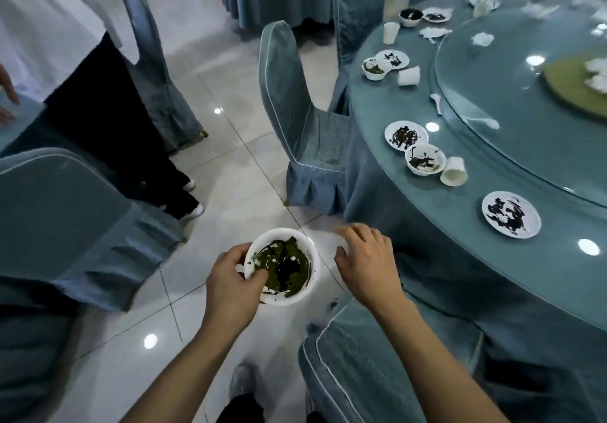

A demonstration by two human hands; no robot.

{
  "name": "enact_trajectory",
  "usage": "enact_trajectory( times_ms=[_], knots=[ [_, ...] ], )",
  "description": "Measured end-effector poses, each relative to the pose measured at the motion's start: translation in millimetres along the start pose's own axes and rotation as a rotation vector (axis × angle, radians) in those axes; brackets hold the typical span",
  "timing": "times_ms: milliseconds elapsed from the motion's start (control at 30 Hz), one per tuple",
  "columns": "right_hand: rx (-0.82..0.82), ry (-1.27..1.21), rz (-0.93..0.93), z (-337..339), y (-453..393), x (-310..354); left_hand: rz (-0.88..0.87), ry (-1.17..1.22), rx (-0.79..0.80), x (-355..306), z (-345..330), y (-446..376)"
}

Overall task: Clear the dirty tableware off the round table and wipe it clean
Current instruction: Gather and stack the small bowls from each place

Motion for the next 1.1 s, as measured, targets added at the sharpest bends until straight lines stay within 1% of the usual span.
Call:
enact_trajectory(
  times_ms=[200, 400, 567, 667, 767, 833, 1000, 1100],
  knots=[
    [-0.114, 0.011, -0.163, -10.8, -53.6, -2.7, -0.093, -0.039, 0.147, -28.9, -11.6, -93.2],
    [-0.150, 0.034, -0.367, -17.9, -110.9, 7.6, -0.167, -0.096, 0.288, -64.0, -15.7, -196.5],
    [-0.216, 0.040, -0.509, -18.7, -137.1, 12.1, -0.252, -0.137, 0.397, -89.5, -30.5, -258.4],
    [-0.229, 0.044, -0.585, -17.1, -147.8, 2.6, -0.260, -0.152, 0.458, -103.5, -50.7, -283.4],
    [-0.256, 0.045, -0.655, -13.1, -162.1, -19.9, -0.272, -0.179, 0.529, -115.5, -84.0, -310.2],
    [-0.261, 0.046, -0.681, -10.3, -170.1, -33.1, -0.284, -0.191, 0.547, -124.4, -99.4, -323.6],
    [-0.300, 0.026, -0.778, -9.0, -205.0, -95.5, -0.310, -0.213, 0.589, -159.5, -161.1, -370.5],
    [-0.303, -0.009, -0.846, -7.4, -222.8, -133.4, -0.284, -0.244, 0.613, -179.5, -197.1, -395.9]
  ],
)
Point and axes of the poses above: each hand's wrist, its own y-axis away from the middle knuckle, its own z-axis out of the back of the hand, x = y × z, the point moved 6 cm from there along -y, towards the middle knuckle, and after that the axes turned 5 degrees about z, right-handed, at the moved point
